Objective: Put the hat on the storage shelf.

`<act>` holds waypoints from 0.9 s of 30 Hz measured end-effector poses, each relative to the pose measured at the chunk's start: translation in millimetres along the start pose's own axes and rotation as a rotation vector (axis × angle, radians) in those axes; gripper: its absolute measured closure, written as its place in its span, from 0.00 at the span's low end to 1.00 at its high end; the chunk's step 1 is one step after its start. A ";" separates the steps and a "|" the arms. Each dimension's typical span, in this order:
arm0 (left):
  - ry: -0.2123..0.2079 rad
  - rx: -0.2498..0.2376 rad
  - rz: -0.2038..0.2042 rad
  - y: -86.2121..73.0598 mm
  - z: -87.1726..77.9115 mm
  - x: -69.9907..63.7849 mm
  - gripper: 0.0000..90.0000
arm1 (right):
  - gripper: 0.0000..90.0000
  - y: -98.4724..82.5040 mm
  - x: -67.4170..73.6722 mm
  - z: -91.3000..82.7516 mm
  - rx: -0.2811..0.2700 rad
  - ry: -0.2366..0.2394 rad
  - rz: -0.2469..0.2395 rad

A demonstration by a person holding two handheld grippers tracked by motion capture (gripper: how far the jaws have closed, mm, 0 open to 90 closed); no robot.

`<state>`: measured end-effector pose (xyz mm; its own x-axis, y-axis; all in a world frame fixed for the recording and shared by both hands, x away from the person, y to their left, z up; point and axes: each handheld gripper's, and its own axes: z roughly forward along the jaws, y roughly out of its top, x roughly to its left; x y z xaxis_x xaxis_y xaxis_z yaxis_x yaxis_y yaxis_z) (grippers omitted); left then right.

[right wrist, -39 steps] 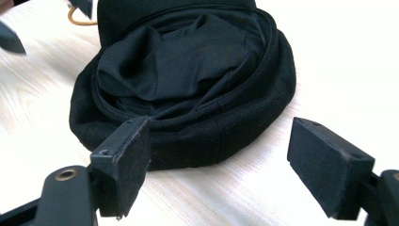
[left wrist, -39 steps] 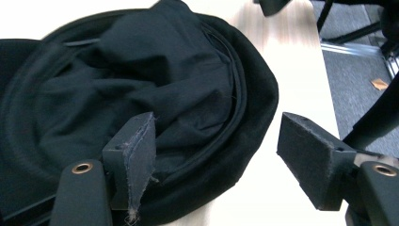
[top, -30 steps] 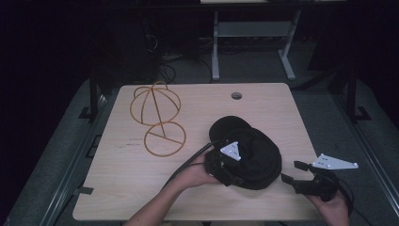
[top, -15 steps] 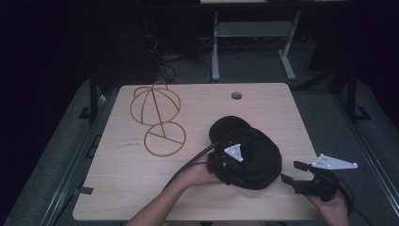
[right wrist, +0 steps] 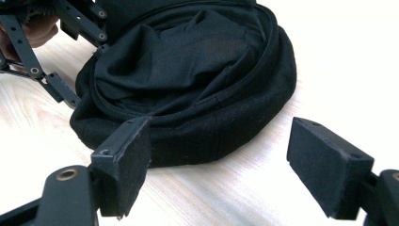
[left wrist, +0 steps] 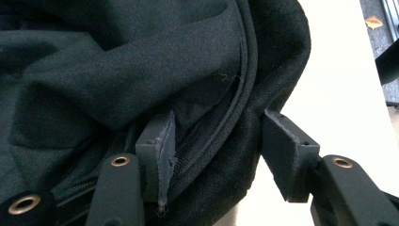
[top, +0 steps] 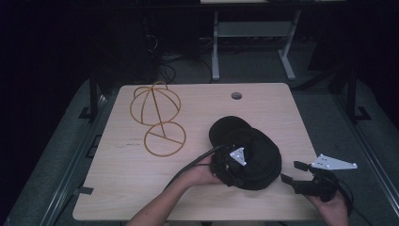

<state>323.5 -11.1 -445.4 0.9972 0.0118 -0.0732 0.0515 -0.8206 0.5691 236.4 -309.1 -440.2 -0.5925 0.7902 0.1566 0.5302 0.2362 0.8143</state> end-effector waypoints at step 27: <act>0.036 0.060 0.021 3.7 6.9 -8.3 0.84 | 0.25 -0.7 1.9 2.3 0.006 0.001 0.000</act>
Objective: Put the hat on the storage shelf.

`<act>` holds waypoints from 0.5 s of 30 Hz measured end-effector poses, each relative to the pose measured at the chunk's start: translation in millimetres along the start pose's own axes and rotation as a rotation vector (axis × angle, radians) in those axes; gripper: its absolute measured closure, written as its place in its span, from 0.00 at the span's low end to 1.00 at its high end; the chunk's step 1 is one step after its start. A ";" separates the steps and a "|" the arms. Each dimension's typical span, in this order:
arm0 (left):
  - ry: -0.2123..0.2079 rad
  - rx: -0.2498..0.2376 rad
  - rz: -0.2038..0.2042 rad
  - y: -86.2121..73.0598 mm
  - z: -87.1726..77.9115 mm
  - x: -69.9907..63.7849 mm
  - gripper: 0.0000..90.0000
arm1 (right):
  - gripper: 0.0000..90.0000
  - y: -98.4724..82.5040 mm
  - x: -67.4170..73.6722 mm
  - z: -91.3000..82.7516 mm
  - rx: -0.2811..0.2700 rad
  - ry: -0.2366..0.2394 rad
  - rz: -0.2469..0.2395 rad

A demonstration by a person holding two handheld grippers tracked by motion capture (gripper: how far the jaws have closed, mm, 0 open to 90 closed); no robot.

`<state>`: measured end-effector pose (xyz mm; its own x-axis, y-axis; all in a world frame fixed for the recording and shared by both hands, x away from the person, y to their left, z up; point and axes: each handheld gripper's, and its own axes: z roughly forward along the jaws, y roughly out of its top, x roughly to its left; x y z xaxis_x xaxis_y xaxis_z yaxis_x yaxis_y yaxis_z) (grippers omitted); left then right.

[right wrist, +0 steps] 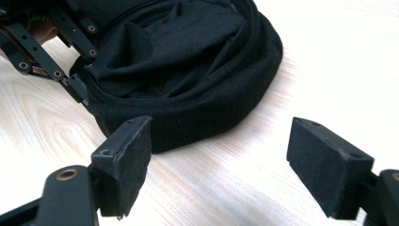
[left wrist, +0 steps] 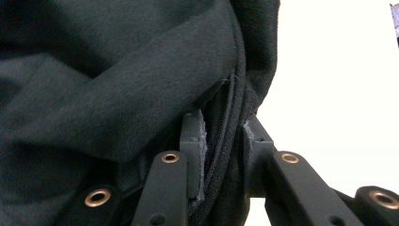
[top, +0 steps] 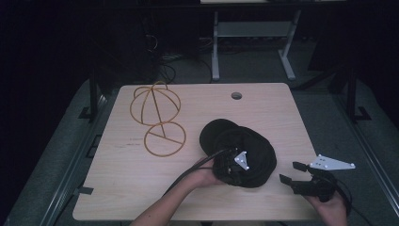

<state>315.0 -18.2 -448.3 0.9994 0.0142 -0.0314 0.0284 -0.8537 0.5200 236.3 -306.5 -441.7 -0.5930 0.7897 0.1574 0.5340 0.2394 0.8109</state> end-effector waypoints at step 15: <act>-0.024 -0.072 0.018 2.5 -15.8 -6.7 0.88 | 0.23 1.2 -0.8 -1.7 -0.026 -0.009 0.025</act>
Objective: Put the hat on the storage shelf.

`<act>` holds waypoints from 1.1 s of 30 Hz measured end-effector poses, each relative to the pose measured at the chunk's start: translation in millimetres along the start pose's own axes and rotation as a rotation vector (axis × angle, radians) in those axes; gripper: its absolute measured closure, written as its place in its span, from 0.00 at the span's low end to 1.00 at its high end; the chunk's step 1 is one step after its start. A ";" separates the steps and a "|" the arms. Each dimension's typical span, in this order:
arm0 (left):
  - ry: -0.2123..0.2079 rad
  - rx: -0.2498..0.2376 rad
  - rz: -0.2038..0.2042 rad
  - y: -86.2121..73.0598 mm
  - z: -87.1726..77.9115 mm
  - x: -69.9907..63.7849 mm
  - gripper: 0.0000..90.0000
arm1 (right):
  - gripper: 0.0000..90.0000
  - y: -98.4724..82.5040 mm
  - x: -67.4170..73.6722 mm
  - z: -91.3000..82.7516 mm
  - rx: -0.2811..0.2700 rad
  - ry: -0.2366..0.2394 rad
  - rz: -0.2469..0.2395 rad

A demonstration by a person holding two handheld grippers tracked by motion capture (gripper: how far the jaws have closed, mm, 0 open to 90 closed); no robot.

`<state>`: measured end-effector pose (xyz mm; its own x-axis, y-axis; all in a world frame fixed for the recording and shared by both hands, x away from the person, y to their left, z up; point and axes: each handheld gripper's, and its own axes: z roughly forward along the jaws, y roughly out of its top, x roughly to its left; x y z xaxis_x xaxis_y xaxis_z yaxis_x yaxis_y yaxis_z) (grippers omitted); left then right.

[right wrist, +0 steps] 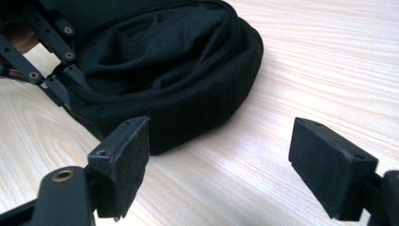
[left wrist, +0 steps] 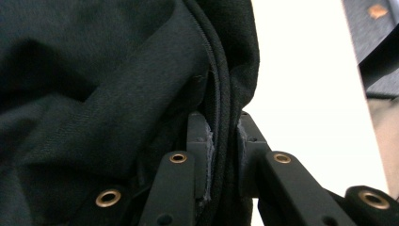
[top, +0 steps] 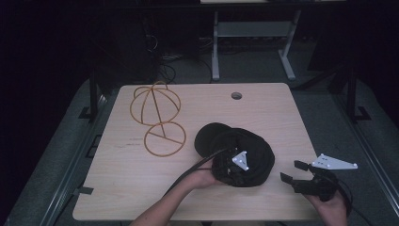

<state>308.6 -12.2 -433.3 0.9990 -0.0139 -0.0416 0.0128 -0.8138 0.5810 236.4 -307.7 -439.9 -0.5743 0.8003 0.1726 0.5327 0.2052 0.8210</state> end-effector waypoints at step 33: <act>-0.146 -0.516 -0.150 -3.8 -98.9 1.9 0.88 | 0.19 26.6 32.3 -3.7 -0.183 0.083 -0.026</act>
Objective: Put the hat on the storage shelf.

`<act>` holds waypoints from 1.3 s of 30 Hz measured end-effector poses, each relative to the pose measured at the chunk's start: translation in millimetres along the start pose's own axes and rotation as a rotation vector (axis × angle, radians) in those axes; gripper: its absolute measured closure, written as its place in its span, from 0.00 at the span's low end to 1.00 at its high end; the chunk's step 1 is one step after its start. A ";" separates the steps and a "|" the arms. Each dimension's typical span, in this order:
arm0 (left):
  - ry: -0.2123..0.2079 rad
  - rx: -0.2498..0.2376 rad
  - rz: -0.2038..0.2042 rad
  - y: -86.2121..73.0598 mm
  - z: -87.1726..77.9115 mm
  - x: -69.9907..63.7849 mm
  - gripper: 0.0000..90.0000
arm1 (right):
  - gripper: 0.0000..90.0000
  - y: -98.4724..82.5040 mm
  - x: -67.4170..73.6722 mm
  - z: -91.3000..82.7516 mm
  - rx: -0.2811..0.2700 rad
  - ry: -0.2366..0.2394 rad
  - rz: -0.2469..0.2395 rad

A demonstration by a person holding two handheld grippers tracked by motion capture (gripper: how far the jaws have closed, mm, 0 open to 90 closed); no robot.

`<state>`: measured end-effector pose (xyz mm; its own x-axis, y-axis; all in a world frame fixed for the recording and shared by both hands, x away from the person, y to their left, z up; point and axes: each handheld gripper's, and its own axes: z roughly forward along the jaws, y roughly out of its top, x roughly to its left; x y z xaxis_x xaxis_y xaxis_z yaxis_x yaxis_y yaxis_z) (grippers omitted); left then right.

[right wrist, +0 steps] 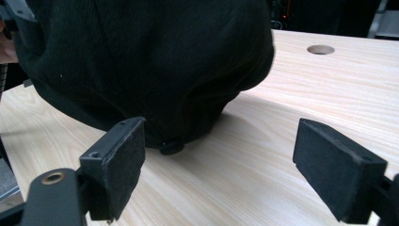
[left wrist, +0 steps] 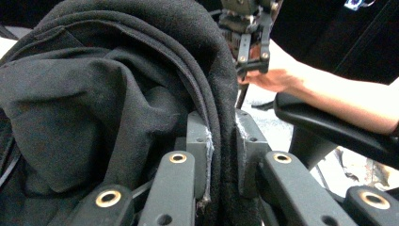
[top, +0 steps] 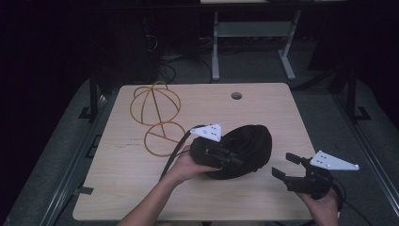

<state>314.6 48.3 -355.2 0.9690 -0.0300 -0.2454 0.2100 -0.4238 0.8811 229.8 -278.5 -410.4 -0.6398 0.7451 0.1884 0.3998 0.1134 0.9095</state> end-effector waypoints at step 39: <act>-0.024 -0.114 0.045 49.9 -23.2 -8.9 0.87 | 0.90 72.9 34.5 20.0 -0.080 0.048 -0.215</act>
<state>319.5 48.4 -299.7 0.9746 -0.0688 -0.2133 0.1815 -0.3163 0.9311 249.9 -231.4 -345.0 -0.7359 0.6771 0.0027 0.1986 0.2121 0.9568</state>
